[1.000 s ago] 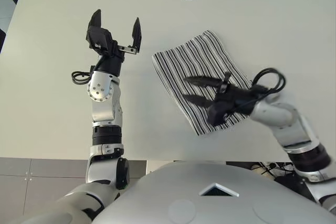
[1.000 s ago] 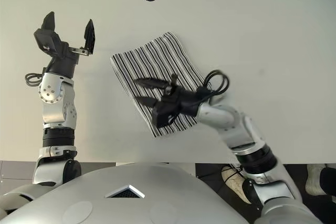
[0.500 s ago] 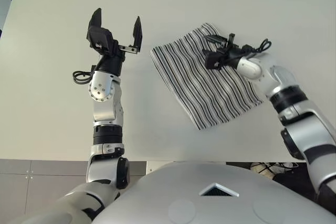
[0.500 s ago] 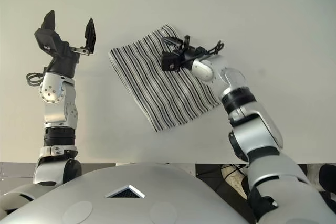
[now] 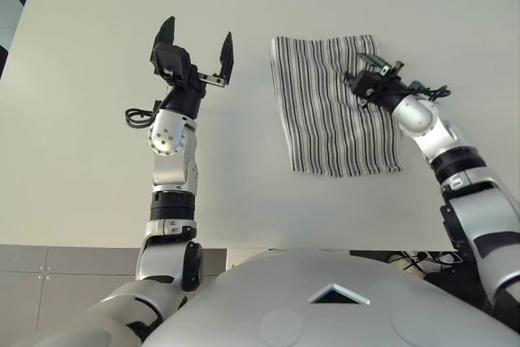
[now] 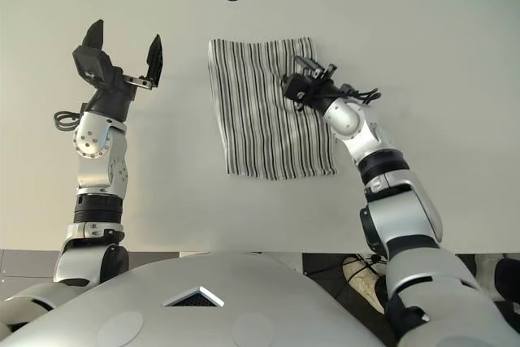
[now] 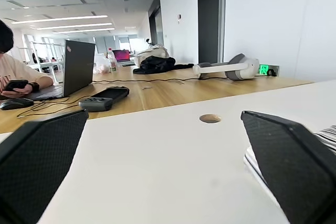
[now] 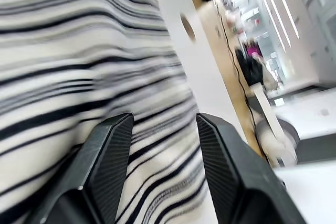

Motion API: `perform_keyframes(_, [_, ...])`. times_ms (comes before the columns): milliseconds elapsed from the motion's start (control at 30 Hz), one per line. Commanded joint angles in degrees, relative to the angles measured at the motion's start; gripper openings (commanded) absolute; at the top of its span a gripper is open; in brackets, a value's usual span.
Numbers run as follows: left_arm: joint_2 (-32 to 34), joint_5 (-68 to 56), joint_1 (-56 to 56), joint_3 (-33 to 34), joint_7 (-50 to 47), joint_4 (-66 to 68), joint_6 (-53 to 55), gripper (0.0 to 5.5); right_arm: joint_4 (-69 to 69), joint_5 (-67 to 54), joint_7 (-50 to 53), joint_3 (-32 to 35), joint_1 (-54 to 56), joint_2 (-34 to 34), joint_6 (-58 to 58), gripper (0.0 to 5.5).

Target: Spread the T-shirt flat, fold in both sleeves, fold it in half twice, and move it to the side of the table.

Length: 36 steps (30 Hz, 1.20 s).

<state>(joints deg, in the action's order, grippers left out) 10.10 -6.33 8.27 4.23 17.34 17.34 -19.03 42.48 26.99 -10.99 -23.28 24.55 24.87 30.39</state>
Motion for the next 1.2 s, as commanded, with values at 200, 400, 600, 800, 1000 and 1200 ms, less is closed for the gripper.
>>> perform_keyframes(200, [2.35,0.93,0.52,-0.31,1.69,0.23,-0.47,5.48,-29.58,2.27,-3.58,3.68,-13.76,3.83,-13.28,2.24])
perform_keyframes(400, [5.55,3.61,0.64,0.17,1.38,-0.66,-4.65,5.48,-42.86,-1.53,-1.47,11.25,-14.52,4.73,-14.43,2.24])
perform_keyframes(600, [25.45,28.95,-14.12,-7.52,7.62,-11.14,-25.05,5.48,-37.95,-0.67,-9.05,15.63,-24.07,26.0,4.13,2.24])
perform_keyframes(800, [33.36,30.63,-24.7,-14.15,16.0,-19.54,-25.3,5.48,-32.17,4.87,-11.53,13.81,-29.61,34.65,10.78,2.24])
perform_keyframes(1000, [31.63,33.47,-20.26,-21.38,17.85,-16.93,-24.19,5.48,-35.46,8.35,-16.63,8.42,-28.07,33.55,13.13,2.24])
perform_keyframes(1200, [30.14,36.32,-15.57,-26.09,15.82,-11.94,-25.19,5.5,-36.64,7.78,-19.28,5.23,-27.27,33.39,14.19,3.12])
